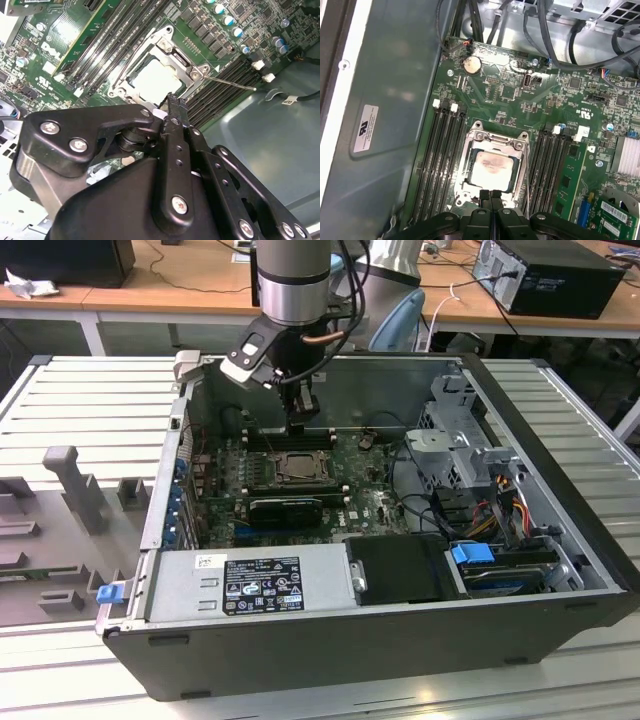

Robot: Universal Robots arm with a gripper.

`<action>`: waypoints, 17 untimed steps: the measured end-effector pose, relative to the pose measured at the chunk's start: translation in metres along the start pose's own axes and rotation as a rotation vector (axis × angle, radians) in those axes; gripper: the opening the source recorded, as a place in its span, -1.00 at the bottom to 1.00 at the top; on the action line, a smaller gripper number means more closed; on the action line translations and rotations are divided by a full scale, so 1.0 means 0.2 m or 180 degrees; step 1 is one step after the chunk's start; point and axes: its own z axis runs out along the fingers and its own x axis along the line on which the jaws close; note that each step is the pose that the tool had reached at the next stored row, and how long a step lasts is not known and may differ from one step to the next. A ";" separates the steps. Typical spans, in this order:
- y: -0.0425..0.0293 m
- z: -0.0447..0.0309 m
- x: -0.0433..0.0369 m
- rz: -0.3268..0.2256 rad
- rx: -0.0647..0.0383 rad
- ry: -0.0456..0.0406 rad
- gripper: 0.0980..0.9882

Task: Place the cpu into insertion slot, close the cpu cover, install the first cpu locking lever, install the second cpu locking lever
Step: 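Install the first cpu locking lever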

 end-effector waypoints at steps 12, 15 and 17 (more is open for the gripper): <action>0.000 0.000 0.000 -0.0128 0.0002 0.0005 -0.98; 0.000 0.000 0.000 -0.0167 0.0003 0.0006 -0.98; 0.000 0.000 0.000 -0.0189 0.0003 0.0007 -0.98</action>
